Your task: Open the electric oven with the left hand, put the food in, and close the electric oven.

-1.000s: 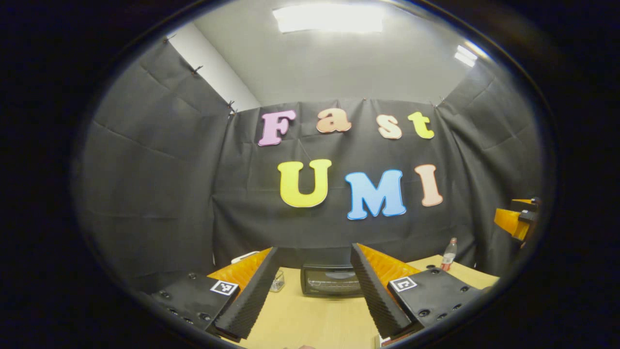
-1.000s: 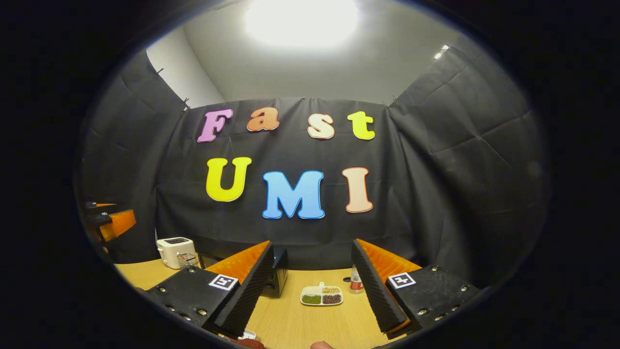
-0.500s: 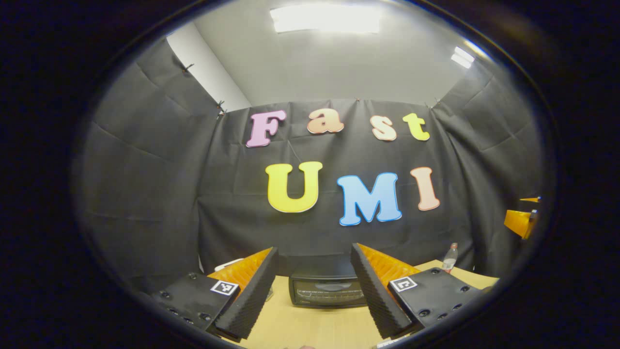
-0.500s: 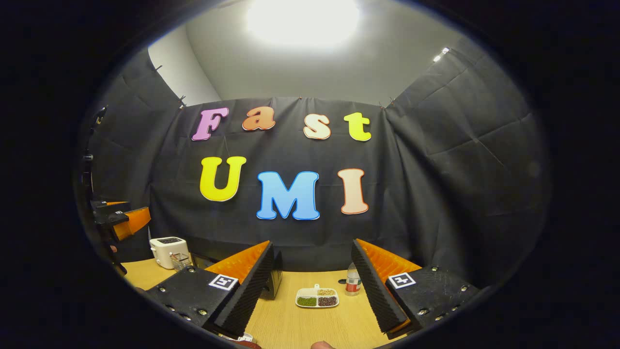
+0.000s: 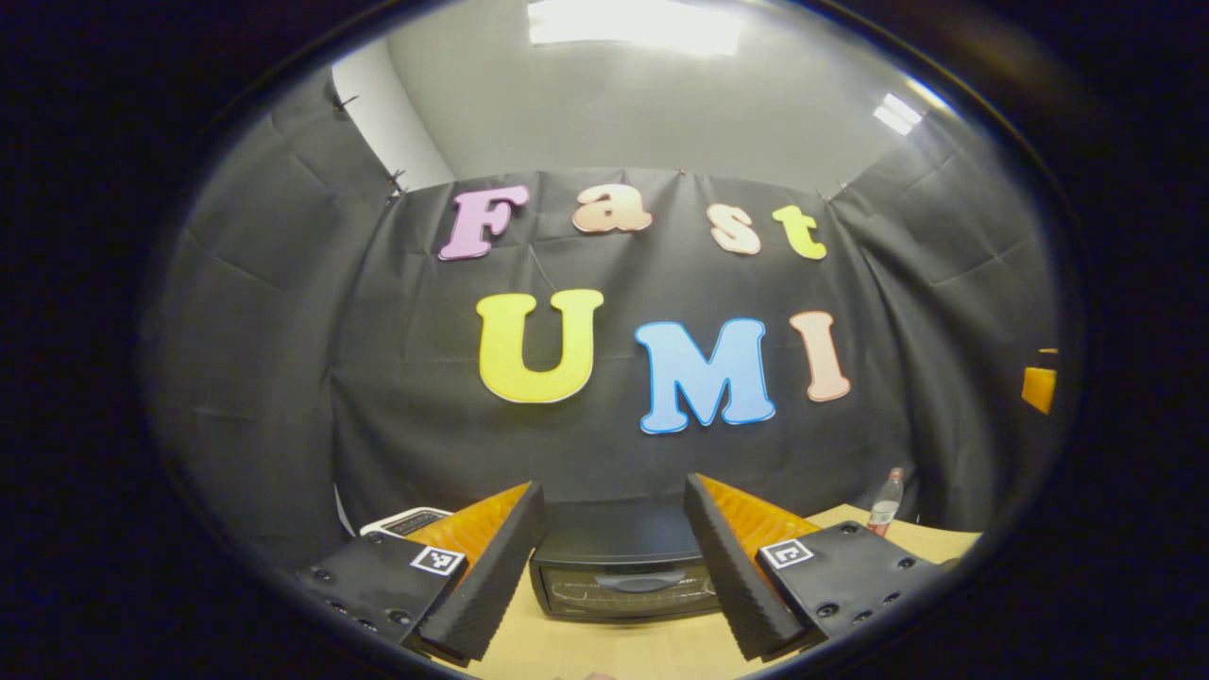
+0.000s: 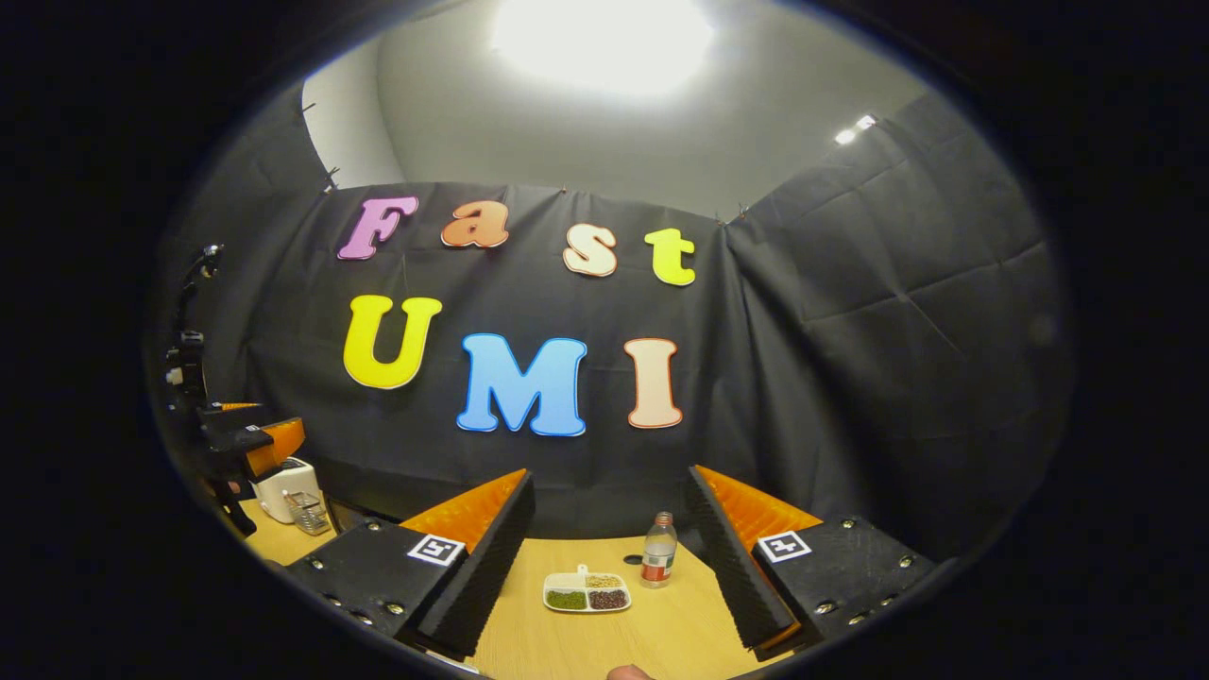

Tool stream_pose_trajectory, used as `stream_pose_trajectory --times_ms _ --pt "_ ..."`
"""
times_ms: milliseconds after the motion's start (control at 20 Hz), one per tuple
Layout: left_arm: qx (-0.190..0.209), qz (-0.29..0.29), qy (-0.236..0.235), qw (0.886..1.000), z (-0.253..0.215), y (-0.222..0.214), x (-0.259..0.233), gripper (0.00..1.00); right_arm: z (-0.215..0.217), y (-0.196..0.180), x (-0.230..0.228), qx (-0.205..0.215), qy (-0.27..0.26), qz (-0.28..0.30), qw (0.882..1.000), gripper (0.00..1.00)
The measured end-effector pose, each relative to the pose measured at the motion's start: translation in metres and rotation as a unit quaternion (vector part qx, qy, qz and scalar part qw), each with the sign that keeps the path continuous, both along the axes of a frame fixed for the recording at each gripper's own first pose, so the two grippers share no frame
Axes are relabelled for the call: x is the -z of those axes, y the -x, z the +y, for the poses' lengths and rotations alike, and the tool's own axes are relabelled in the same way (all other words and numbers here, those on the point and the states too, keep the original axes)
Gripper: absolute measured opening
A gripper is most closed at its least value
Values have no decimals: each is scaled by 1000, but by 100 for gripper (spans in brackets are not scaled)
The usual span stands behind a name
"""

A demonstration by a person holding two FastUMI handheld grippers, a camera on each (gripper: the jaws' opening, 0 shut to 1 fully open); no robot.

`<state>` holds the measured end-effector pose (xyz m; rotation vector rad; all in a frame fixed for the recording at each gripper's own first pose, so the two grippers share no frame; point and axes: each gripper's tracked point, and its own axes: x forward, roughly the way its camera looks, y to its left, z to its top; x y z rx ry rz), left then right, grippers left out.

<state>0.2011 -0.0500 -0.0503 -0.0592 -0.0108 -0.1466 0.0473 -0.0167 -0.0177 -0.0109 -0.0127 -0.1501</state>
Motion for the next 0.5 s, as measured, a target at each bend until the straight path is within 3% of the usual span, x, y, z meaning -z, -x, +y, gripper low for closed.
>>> stream_pose_trajectory --times_ms 500 --pt "58 65 -12 996 -38 -91 104 100 -8 -9 14 73 26 35 996 97"
